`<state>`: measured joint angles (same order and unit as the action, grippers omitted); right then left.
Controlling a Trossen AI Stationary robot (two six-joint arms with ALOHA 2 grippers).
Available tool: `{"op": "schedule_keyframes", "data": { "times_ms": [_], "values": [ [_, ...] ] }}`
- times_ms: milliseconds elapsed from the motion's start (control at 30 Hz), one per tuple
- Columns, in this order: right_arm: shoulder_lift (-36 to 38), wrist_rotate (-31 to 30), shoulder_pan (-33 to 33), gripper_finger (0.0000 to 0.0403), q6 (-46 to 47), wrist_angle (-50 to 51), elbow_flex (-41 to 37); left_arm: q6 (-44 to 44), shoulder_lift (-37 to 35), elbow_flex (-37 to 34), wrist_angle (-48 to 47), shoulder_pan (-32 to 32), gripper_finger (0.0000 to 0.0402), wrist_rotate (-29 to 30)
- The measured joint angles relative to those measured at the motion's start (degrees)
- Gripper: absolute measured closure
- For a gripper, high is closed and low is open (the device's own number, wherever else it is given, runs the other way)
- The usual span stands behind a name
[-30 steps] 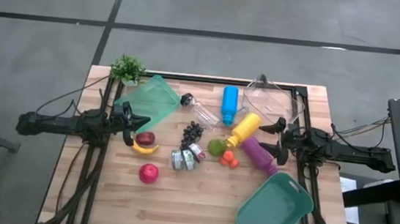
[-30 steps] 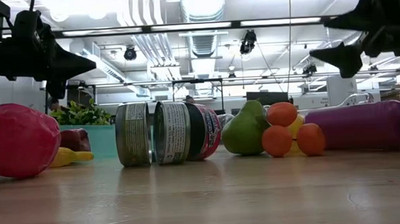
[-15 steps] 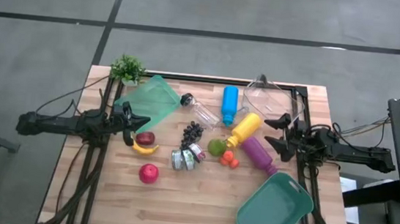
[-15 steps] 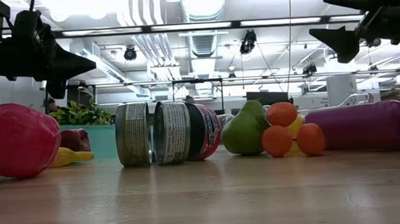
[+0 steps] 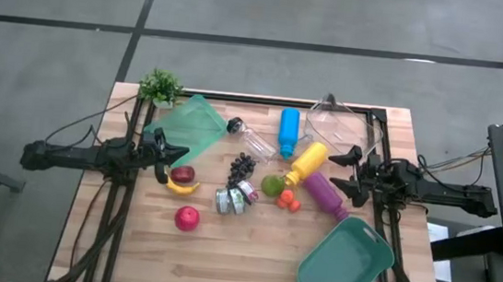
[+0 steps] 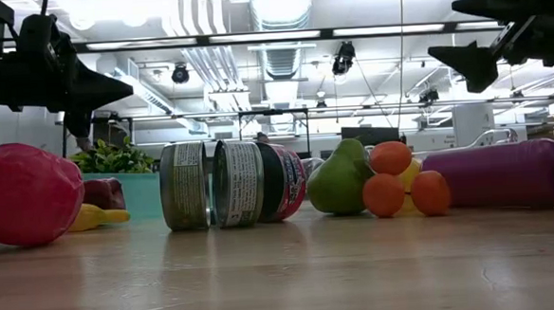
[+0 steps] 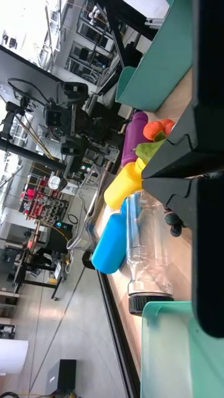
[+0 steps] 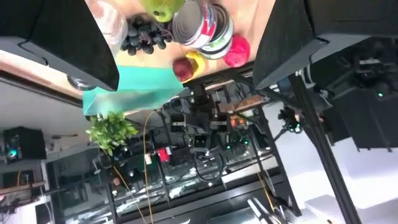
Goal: Pick & Place Food Item
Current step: Put the transparent water bottle into the transparent bin
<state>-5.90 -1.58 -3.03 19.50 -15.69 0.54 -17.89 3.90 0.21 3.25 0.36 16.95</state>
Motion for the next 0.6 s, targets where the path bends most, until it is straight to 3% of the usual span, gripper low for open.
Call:
{"op": "schedule_keyframes", "data": {
  "times_ms": [100,300,433,600],
  "values": [
    [-0.19,-0.02,0.0,0.0034,1.08,-0.1,0.0,0.0,-0.01,-0.02,0.0,0.0,0.04,-0.02],
    [-0.2,-0.02,0.0,0.0034,11.93,-1.22,0.0,0.0,-0.01,-0.02,0.0,-0.01,0.04,-0.02],
    [-0.21,-0.1,0.0,0.0034,12.18,-1.21,0.0,0.0,0.0,0.0,0.0,-0.02,0.04,-0.02],
    [-0.24,-4.2,-0.04,0.0034,16.88,-1.65,0.0,0.0,-0.01,0.0,0.01,-0.01,0.04,-0.02]
  ]
}}
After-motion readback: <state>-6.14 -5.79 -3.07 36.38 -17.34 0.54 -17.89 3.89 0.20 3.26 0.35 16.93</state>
